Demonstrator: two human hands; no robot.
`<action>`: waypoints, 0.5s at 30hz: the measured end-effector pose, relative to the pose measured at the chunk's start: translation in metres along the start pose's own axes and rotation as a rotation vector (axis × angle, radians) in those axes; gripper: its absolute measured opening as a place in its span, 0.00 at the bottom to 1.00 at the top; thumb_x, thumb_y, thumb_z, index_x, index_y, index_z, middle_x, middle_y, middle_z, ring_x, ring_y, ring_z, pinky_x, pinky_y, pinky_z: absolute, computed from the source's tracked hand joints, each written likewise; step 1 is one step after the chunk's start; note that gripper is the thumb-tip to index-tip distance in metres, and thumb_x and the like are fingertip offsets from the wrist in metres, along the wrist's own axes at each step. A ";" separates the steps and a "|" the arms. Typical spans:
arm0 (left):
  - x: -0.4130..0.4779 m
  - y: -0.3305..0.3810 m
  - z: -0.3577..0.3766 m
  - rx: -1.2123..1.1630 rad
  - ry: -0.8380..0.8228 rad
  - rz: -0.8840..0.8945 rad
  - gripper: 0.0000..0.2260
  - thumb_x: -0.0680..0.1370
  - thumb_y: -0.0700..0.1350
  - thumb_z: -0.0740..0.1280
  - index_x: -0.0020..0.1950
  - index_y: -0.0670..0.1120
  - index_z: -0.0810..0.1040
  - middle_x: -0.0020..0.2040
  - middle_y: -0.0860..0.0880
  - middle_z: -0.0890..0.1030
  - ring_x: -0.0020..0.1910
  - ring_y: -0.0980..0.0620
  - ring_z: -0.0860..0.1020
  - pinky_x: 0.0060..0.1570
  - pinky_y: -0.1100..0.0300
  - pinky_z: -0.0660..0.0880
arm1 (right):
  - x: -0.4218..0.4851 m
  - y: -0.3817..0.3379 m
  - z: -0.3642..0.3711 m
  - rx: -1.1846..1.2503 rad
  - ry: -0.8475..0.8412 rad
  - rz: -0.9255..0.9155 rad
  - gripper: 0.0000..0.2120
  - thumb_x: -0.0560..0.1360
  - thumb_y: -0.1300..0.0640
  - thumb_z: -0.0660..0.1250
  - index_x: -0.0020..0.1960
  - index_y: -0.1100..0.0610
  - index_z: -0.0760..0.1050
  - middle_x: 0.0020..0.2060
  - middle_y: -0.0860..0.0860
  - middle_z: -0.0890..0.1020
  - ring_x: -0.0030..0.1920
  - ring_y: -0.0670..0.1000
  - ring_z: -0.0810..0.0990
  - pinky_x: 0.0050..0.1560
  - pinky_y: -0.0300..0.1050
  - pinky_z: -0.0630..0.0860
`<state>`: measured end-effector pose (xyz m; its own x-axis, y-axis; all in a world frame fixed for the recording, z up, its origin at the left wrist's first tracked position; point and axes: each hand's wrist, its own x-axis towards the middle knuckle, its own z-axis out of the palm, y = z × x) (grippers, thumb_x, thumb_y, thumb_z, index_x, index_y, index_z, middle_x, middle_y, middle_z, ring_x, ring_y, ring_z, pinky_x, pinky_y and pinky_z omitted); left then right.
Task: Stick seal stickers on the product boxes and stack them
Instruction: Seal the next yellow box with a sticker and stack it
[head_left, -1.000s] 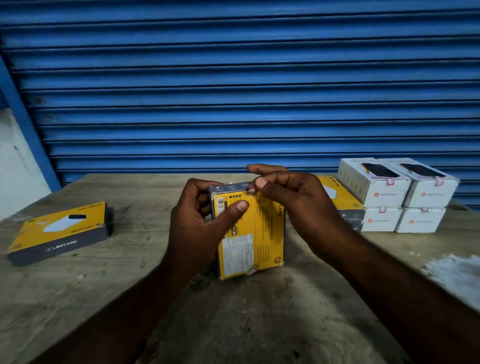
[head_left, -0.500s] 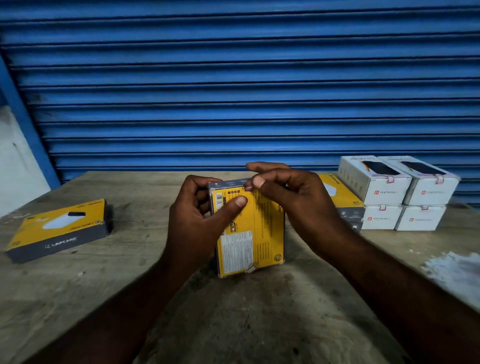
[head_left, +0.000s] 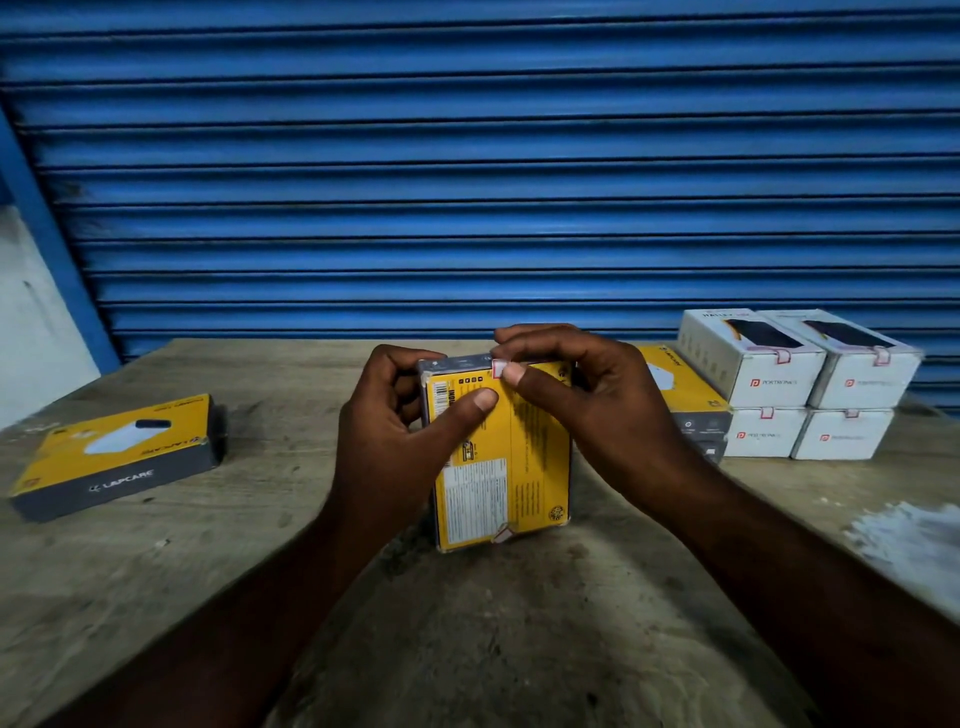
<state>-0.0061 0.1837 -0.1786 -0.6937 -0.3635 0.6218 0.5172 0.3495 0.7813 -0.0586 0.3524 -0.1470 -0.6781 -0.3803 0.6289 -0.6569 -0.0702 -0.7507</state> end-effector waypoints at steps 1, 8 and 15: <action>0.000 0.000 0.000 0.006 -0.001 0.004 0.18 0.65 0.55 0.76 0.49 0.54 0.74 0.43 0.57 0.85 0.42 0.55 0.85 0.39 0.60 0.81 | 0.000 0.001 0.001 -0.012 0.004 -0.003 0.07 0.74 0.62 0.72 0.52 0.55 0.83 0.55 0.49 0.84 0.59 0.42 0.80 0.61 0.40 0.76; 0.000 0.005 -0.002 0.043 -0.007 0.040 0.22 0.65 0.59 0.80 0.50 0.55 0.74 0.44 0.60 0.84 0.43 0.57 0.84 0.40 0.62 0.81 | -0.001 0.000 0.000 -0.030 0.008 -0.027 0.08 0.73 0.62 0.73 0.52 0.57 0.83 0.53 0.48 0.84 0.55 0.42 0.82 0.54 0.34 0.77; 0.001 0.004 -0.004 -0.017 -0.041 0.027 0.21 0.64 0.55 0.78 0.52 0.53 0.75 0.46 0.57 0.85 0.44 0.55 0.85 0.39 0.63 0.80 | 0.001 -0.003 -0.006 -0.007 -0.085 0.086 0.22 0.72 0.63 0.74 0.65 0.55 0.75 0.58 0.48 0.83 0.61 0.44 0.80 0.60 0.47 0.79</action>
<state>-0.0031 0.1813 -0.1747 -0.6991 -0.3180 0.6405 0.5445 0.3438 0.7650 -0.0597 0.3576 -0.1431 -0.7019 -0.4617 0.5424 -0.5998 -0.0277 -0.7997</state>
